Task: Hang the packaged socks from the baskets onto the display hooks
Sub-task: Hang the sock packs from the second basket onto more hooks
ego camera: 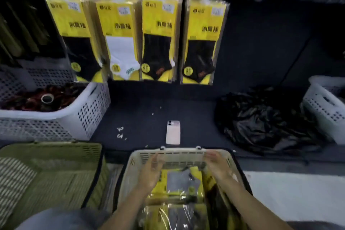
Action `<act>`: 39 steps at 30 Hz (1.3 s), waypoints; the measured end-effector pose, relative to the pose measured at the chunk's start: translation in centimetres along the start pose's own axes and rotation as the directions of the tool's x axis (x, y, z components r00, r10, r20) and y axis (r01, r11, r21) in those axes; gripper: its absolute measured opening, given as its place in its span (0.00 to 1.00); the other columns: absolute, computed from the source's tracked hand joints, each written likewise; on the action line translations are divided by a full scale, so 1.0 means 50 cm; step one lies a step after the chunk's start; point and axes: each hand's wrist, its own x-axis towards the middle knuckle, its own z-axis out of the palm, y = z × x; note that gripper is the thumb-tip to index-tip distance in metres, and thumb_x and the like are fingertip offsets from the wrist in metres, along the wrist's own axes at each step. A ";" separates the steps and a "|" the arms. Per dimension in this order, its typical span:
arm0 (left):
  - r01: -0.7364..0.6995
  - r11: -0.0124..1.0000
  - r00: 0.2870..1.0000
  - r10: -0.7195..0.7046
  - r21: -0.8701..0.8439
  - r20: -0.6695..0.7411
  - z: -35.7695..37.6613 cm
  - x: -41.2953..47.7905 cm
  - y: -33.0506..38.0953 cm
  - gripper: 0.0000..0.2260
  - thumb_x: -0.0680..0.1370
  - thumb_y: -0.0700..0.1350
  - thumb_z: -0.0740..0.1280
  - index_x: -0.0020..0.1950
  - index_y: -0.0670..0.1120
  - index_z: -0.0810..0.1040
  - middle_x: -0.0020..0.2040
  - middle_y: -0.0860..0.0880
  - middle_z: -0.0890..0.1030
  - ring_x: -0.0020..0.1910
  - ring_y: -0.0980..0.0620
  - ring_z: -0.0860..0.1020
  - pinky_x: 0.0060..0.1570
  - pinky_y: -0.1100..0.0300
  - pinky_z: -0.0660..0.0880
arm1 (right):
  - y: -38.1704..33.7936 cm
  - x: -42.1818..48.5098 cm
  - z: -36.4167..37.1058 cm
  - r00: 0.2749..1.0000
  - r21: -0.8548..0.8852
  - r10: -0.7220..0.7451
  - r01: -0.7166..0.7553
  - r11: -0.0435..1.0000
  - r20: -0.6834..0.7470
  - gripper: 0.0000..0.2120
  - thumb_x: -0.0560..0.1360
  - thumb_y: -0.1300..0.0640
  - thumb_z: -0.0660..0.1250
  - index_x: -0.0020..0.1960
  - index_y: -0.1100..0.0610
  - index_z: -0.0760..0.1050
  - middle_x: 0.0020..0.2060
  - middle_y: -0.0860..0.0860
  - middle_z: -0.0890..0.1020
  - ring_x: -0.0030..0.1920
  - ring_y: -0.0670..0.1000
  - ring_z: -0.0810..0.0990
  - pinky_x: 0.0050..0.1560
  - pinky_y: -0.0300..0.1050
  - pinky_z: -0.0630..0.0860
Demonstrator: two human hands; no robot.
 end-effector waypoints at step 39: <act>-0.094 0.878 0.897 -0.129 -0.469 -0.422 -0.020 0.005 -0.077 0.13 0.70 0.32 0.73 0.41 0.47 0.72 0.40 0.48 0.78 0.40 0.53 0.77 0.39 0.72 0.75 | 0.084 -0.007 -0.016 0.874 0.355 0.304 -0.441 0.824 0.380 0.23 0.72 0.64 0.70 0.66 0.62 0.72 0.58 0.57 0.81 0.58 0.57 0.80 0.50 0.51 0.79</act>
